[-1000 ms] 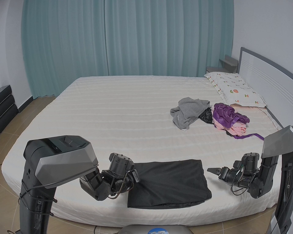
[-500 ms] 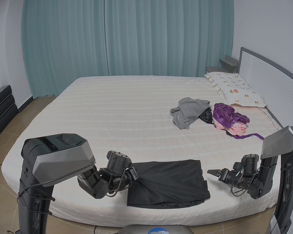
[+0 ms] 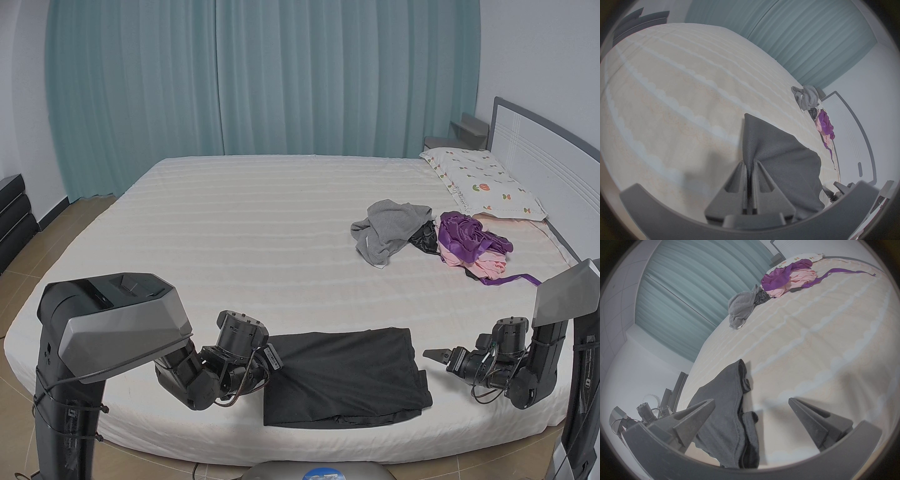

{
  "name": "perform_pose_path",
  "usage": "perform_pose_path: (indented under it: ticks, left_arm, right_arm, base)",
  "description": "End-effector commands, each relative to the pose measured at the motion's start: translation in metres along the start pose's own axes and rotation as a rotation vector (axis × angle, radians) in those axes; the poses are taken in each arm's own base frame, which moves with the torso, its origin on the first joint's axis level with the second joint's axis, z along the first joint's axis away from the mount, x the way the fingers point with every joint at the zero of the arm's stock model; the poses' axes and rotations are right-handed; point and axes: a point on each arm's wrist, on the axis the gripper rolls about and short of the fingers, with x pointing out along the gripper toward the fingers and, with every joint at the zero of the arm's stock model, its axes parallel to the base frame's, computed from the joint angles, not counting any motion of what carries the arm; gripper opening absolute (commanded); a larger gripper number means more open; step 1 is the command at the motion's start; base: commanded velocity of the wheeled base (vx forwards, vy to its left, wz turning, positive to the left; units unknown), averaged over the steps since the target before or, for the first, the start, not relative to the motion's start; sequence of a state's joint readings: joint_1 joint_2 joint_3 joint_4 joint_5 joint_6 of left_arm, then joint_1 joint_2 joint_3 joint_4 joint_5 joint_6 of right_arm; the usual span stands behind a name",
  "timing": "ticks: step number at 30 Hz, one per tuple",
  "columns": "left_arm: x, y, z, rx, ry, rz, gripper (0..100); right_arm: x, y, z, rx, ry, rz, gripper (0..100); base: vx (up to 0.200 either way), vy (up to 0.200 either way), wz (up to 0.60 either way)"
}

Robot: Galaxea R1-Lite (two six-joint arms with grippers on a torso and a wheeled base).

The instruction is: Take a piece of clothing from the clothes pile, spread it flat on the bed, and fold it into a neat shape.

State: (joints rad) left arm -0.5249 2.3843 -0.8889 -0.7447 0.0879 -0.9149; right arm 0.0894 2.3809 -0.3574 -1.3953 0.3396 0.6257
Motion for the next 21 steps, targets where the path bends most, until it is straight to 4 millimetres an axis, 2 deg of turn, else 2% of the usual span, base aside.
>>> perform_pose_path:
  ticks: [1,17,21]
  left_arm:
    - [-0.0025,0.0007,0.0006,-0.007,-0.001,0.000,0]
    - [-0.0101,0.0092,0.0035,-0.018,-0.001,0.023,0]
    - [-0.0110,0.0104,0.0070,-0.025,-0.008,0.023,0]
  right_arm:
    - [0.0005,0.0003,-0.0015,0.001,0.006,0.001,100]
    - [0.0007,0.0000,-0.0018,0.001,0.006,-0.001,100]
    - [0.0002,0.0000,-0.0029,0.002,0.011,-0.003,100]
  base:
    - [0.000,0.200,0.00]
    - [0.000,0.200,0.00]
    - [0.000,0.000,0.00]
